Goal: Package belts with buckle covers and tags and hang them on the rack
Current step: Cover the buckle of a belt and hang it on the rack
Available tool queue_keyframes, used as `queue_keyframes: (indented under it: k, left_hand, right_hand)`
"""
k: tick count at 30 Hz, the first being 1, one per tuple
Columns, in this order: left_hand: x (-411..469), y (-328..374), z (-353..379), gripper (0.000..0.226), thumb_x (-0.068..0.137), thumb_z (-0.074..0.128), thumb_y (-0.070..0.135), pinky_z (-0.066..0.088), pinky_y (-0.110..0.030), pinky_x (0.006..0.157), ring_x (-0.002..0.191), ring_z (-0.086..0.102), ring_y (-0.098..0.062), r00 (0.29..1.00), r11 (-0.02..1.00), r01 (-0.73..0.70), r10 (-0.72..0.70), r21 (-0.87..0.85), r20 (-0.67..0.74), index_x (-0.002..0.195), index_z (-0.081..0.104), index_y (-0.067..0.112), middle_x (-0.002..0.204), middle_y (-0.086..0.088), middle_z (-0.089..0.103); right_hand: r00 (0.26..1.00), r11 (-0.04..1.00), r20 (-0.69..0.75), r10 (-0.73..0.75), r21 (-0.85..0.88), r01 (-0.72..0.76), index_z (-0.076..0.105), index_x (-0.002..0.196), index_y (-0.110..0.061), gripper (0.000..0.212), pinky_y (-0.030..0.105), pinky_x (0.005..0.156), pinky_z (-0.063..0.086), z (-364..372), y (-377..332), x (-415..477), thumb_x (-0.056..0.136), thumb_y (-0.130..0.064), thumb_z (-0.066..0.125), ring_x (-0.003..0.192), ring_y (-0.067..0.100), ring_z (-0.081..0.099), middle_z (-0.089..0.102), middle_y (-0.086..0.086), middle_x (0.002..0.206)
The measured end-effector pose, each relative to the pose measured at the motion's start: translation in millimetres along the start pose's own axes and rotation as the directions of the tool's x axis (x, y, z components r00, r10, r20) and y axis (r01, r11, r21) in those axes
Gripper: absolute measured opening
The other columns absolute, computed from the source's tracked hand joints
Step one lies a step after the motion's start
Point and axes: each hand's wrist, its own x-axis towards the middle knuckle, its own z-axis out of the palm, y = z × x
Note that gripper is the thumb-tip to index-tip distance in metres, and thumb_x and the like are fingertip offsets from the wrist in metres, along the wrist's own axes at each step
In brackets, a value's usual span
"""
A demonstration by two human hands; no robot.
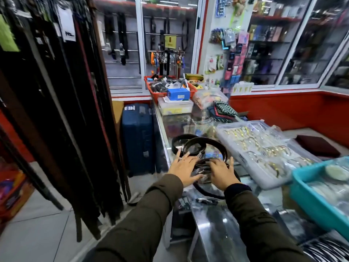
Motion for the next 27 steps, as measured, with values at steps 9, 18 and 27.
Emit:
queue_keyframes:
  k: [9,18,27]
  left_hand:
    - [18,3,4,0.053,0.099,0.053,0.032,0.007,-0.054,0.127,0.141,0.040,-0.031,0.998,0.992,-0.001,-0.007,0.123,0.057,0.150,0.042,0.020,0.150,-0.006,0.047]
    - [10,1,4,0.033,0.098,0.054,0.029,0.026,-0.049,0.120,0.120,0.058,-0.033,0.979,0.989,-0.017,0.047,0.146,-0.200,0.129,0.064,0.019,0.123,-0.004,0.069]
    - [-34,-47,-29,0.038,0.098,0.049,0.034,0.016,-0.048,0.123,0.129,0.048,-0.025,0.913,0.992,-0.011,-0.040,-0.122,-0.406,0.135,0.059,0.028,0.130,0.003,0.062]
  right_hand:
    - [0.999,0.999,-0.022,-0.028,-0.021,0.028,0.059,0.128,-0.021,0.035,0.059,0.124,-0.002,9,8,18,0.096,-0.013,0.048,0.130,0.026,0.053,0.059,0.006,0.127]
    - [0.986,0.978,-0.155,-0.057,0.189,0.086,0.071,0.122,-0.019,0.032,0.045,0.085,0.056,-4,14,6,0.092,-0.012,0.061,0.109,0.033,0.064,0.066,0.008,0.117]
    - [0.931,0.963,-0.299,-0.209,0.103,0.250,0.066,0.129,-0.020,0.035,0.044,0.085,0.055,-46,-36,3,0.094,-0.016,0.062,0.116,0.029,0.062,0.064,0.005,0.123]
